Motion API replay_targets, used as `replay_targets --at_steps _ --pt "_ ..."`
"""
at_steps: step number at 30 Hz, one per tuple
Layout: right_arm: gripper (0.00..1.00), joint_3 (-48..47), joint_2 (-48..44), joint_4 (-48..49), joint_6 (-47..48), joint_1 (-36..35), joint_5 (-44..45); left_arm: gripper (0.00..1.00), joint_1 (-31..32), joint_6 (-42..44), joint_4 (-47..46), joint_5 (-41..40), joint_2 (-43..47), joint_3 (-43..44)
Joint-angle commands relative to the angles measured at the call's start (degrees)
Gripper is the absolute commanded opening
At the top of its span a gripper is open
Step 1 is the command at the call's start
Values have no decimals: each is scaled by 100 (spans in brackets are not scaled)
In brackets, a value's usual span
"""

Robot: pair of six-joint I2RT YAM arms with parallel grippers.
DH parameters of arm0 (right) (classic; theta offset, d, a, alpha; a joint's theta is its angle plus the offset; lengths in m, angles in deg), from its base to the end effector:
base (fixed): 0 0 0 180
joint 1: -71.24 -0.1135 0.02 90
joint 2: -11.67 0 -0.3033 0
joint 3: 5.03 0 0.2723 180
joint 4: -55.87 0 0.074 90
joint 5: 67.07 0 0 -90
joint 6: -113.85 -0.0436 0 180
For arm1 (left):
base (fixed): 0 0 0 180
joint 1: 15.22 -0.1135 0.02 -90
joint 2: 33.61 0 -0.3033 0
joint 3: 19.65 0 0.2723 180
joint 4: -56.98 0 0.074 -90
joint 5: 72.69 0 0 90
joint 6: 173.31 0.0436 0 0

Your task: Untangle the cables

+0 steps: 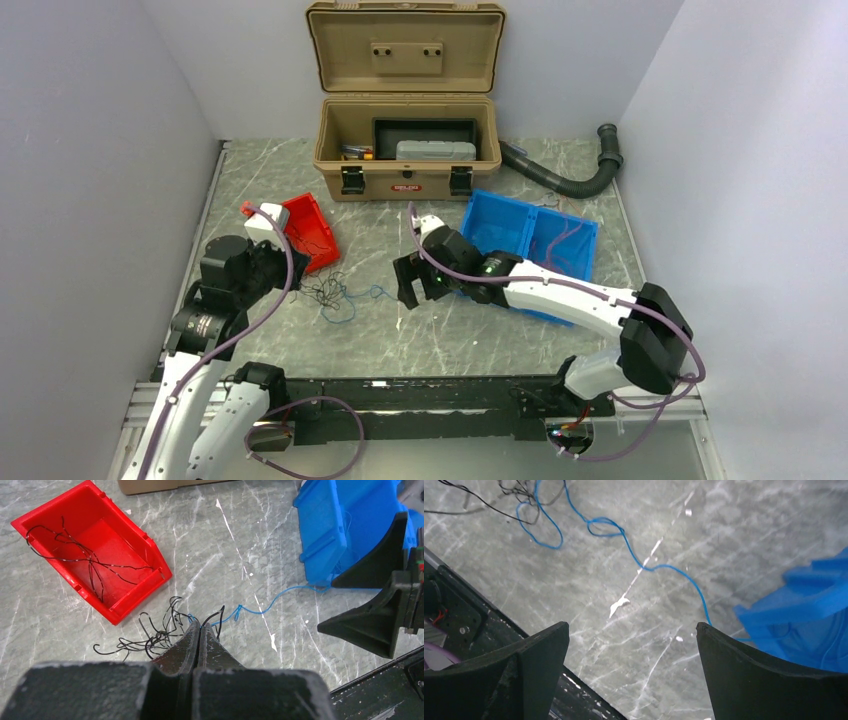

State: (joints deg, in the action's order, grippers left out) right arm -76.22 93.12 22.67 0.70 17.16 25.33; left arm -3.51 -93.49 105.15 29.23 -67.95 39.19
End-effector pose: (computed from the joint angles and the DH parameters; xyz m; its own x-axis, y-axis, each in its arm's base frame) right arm 0.1940 0.2647 0.2841 -0.6821 -0.2721 -0.6787 -0.5689 0.7806 0.2589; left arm 0.1198 -0.0340 0.3507 -0.4548 -0.0823 -0.8868 0.3083 0.9196 -0.2435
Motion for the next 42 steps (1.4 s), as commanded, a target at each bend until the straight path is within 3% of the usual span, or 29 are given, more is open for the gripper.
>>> replay_targets --at_steps 1,7,17,29,38,42 --pt "100 491 -463 607 -759 -17 22 0 -28 77 -76 -27 12 -6" --pt "100 1119 -567 993 -1224 -13 47 0 -28 91 -22 -126 -54 26" --pt "100 1168 131 1549 -1375 -6 -40 0 -28 94 -24 -137 -24 17" --pt "99 209 1505 1691 -2187 -124 564 0 -28 105 -9 -152 94 17" --pt "100 -1093 2706 1155 -1952 -583 1236 0 -28 94 13 -232 145 11" --pt "100 -1585 3032 623 -1802 -797 1921 0 -28 92 18 -255 143 12"
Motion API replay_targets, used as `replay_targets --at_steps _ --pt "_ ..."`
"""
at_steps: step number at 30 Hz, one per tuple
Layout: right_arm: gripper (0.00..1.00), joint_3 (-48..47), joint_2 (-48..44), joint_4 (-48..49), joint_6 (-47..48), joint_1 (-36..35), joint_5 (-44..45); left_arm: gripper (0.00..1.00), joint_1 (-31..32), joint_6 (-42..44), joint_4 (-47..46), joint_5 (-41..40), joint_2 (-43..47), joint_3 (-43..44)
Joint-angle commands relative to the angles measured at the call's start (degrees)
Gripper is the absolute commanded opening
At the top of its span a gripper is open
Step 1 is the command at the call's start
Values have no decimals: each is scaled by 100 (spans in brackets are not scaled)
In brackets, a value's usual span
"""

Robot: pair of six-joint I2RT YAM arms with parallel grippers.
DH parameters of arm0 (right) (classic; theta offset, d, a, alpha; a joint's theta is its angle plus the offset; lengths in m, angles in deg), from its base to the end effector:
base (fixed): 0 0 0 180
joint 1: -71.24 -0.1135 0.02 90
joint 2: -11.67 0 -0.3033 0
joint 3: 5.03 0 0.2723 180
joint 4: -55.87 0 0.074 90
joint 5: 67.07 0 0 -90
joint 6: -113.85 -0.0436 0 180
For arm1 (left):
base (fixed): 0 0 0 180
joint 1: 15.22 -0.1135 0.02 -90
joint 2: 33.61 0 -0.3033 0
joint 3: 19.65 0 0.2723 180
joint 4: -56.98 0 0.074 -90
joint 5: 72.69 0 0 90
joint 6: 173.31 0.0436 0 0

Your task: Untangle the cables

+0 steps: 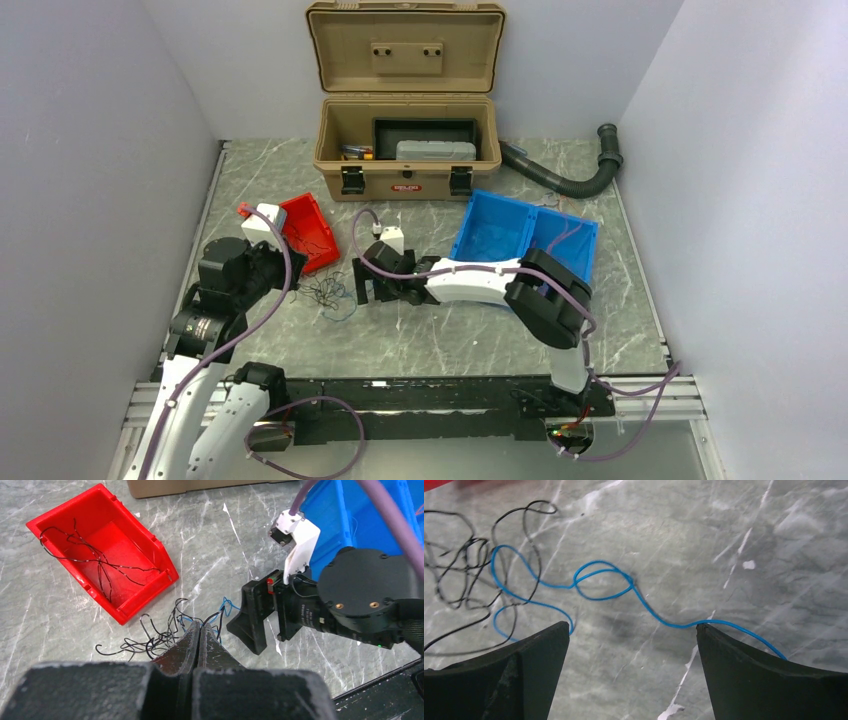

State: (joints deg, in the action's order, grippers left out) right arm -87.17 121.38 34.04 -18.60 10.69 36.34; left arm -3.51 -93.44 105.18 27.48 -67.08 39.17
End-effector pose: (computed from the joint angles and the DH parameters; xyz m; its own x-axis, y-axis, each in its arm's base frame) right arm 0.2249 0.3777 0.1846 -0.7971 -0.0763 -0.5990 -0.3183 0.8961 0.3093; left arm 0.1167 -0.0321 0.3520 -0.4375 -0.0861 -0.8951 0.2866 0.9301 -0.2296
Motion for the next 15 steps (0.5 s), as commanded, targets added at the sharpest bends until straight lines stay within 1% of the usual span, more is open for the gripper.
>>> replay_targets --at_steps 1,7,15 --pt "100 -576 273 -648 153 -178 941 0 -32 89 20 -82 52 14" --pt "99 -1101 669 -1183 85 -202 1359 0 -28 83 29 -108 67 15" --pt "98 -1536 980 -1335 32 -230 1811 0 -28 81 23 -103 47 16"
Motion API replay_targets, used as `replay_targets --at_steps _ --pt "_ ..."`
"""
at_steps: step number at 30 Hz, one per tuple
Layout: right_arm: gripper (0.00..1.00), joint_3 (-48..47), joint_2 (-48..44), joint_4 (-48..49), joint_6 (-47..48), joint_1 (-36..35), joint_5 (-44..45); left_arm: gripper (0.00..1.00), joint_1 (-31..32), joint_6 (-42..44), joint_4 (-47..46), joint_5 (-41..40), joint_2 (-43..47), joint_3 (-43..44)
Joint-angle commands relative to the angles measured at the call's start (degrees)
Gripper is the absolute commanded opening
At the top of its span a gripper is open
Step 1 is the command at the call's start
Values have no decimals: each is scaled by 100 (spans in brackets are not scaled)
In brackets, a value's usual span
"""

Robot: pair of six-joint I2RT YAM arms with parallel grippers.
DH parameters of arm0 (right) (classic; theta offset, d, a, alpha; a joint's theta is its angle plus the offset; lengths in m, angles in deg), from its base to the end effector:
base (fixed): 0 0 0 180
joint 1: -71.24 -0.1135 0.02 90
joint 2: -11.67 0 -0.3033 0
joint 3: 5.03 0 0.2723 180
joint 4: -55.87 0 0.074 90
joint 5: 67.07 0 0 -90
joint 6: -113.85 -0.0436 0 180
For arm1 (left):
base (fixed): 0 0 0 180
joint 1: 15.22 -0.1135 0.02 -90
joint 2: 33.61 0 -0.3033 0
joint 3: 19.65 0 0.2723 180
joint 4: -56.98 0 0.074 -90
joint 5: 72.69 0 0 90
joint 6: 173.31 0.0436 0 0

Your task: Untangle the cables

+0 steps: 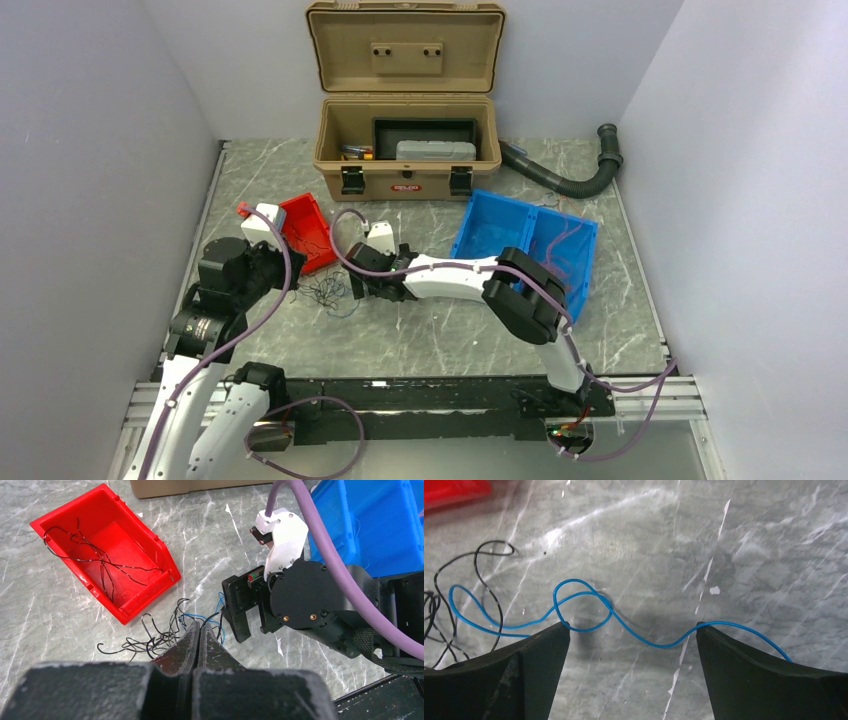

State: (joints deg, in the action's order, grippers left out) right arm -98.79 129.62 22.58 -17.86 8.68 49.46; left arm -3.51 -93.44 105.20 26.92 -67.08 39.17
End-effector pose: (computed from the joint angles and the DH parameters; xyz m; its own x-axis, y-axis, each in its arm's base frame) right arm 0.2345 0.4093 0.1746 -0.7448 -0.1425 -0.6519 -0.2516 0.9648 0.0765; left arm 0.1169 -0.0317 0.3519 -0.4363 -0.0867 -0.8956 0.2783 0.9335 -0.2259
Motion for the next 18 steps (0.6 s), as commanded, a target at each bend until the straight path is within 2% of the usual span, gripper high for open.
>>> replay_targets --at_steps 1,3,5,8,13,17,18 --pt "98 -462 232 -247 -25 -26 551 0 -28 81 24 -46 49 11" --pt "97 -681 445 -391 -17 -17 702 0 -28 76 33 -56 51 13" --pt "90 -915 677 -566 -67 5 782 0 -28 81 35 -40 47 10" --pt "68 -982 845 -633 -148 72 733 0 -28 90 29 -42 37 18" --pt "27 -459 472 -178 100 126 580 0 -28 89 32 -79 49 21" --pt "1 -216 99 -79 174 157 565 0 -28 85 45 -106 38 18" --pt "0 -181 18 -89 199 157 604 0 -28 83 46 -119 38 28"
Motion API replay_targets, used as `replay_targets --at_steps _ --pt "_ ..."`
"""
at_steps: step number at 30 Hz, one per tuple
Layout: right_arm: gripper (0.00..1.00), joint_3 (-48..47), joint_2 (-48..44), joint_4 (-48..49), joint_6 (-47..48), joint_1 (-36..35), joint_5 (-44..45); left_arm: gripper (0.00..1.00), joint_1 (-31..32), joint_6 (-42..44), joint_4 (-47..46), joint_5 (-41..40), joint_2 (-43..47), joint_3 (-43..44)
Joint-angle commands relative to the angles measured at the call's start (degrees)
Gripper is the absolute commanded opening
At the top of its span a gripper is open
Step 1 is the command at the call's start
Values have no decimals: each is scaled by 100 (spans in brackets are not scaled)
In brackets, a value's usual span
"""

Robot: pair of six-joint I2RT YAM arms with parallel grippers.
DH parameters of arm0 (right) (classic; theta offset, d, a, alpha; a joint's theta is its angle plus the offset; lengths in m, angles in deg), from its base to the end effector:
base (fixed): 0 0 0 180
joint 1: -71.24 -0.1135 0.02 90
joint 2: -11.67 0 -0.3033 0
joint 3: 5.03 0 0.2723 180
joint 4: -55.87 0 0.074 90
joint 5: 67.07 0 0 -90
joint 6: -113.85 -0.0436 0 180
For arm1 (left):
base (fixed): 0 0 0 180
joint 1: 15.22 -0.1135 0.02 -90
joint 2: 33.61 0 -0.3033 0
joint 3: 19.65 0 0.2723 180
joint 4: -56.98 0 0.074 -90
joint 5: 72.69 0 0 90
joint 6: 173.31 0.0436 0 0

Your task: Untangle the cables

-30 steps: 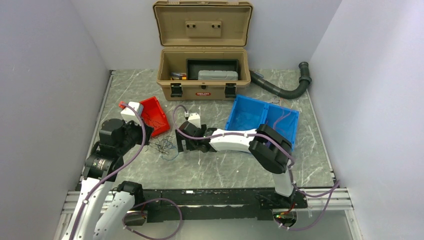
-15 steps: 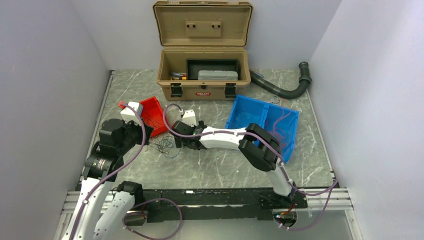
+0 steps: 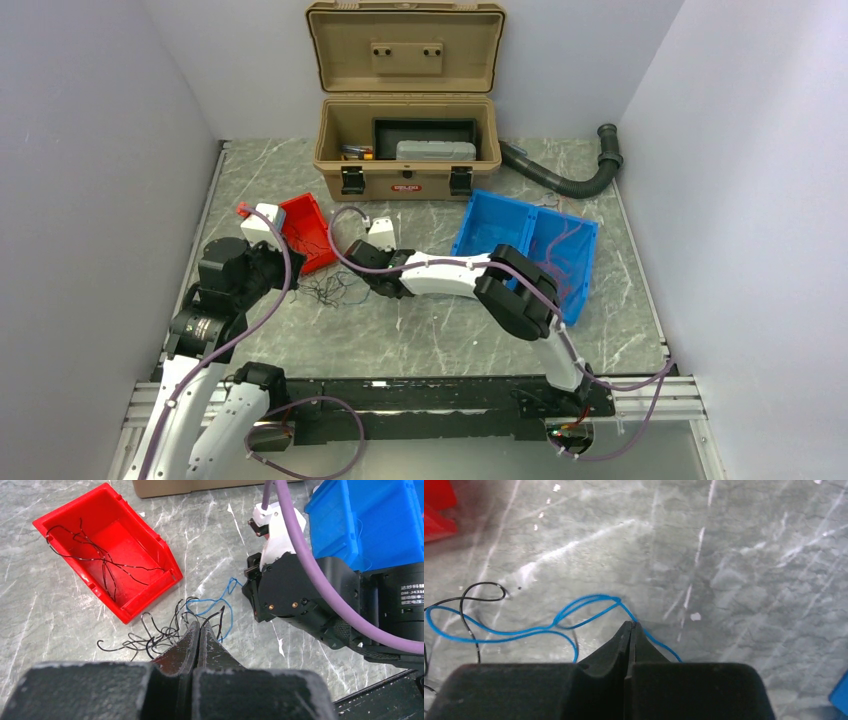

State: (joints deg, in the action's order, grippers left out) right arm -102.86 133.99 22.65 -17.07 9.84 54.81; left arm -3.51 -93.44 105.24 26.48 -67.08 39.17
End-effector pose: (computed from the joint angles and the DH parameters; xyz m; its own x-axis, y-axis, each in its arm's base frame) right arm 0.2544 0.4185 0.1631 -0.7056 -0.1323 -0.6961 -0.1962 0.9805 0.0125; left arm 0.1170 -0.0313 0.3518 -0.4358 -0.0870 -0.8958 0.2717 0.9362 -0.2231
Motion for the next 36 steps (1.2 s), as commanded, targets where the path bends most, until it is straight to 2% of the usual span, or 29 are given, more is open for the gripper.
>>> replay_targets --at_steps 1,10,11,12,13,15,17,19,21,25,33,36 --pt "0 263 -512 -126 129 43 123 0 -28 84 39 -81 38 25" --pt "0 1014 -1891 -215 279 33 154 0 -28 80 52 -129 1 25" --pt "3 1115 -2079 -96 448 37 -11 0 -28 77 55 -132 0 31" --pt "21 1211 -2234 49 680 45 -230 0 -28 76 51 -130 -3 30" --pt "45 1262 -2337 183 915 56 -502 0 -28 78 43 -130 -1 32" --pt "73 1143 -2369 217 1321 162 -1188 0 -28 75 48 -122 -15 33" --pt "87 729 -2161 -143 1471 295 -1665 0 -28 70 52 -123 -32 41" --pt "94 520 -1970 -217 1814 361 -2110 0 -28 67 57 -133 -22 32" --pt "97 491 -1830 -109 2213 410 -2410 0 -29 66 58 -142 -11 30" --pt "96 367 -1363 -6 3209 577 -3419 0 -28 49 70 -197 10 31" --pt "96 144 -718 642 3813 748 -3847 0 -28 5 67 -258 60 13" --pt "96 -78 -480 618 3900 753 -3654 0 -28 8 87 -310 26 25"
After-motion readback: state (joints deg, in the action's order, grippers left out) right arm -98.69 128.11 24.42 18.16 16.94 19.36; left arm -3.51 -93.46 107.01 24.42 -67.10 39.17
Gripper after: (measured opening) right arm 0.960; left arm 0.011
